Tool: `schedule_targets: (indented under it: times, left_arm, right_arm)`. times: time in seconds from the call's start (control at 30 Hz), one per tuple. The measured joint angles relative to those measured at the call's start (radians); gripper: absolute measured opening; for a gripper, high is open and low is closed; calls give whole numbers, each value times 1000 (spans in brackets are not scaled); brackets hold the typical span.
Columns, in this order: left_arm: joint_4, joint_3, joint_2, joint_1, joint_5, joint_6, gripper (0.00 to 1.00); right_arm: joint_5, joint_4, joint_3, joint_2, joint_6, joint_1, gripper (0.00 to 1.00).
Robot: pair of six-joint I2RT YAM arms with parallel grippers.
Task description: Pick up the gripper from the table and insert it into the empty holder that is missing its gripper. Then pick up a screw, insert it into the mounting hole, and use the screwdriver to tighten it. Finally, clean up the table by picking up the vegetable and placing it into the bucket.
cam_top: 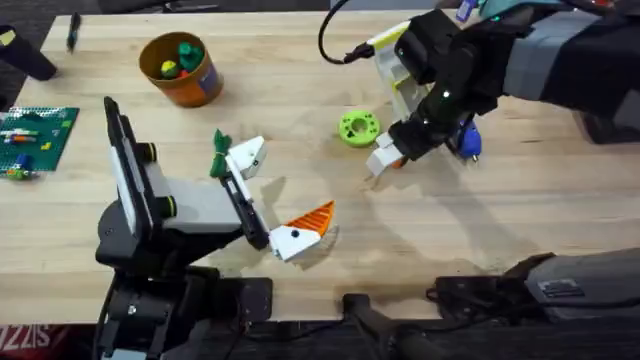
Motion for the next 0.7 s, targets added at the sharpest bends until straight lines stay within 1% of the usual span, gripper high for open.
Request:
schedule_targets:
  times: [0.33,0.4,0.43,0.47,0.5,0.53,0.67,0.7]
  left_arm:
    - [0,0,0,0,0,0,986]
    - [0,0,0,0,0,0,986]
    - [0,0,0,0,0,0,986]
    - [0,0,0,0,0,0,986]
    - [0,0,0,0,0,0,986]
    - [0,0,0,0,0,0,985]
    - [0,0,0,0,0,0,985]
    - [0,0,0,0,0,0,986]
  right_arm:
    - [6,-23,11,-43,26,0,955]
    - [7,-32,12,-47,28,0,941]
    - [7,-34,12,-47,28,0,912]
    - [7,-33,13,-47,28,0,866]
    - [7,-33,13,-47,30,0,788]
    - [8,-33,13,-47,29,0,676]
    - [10,-33,12,-47,30,0,92]
    - [11,-29,13,-47,33,0,34]
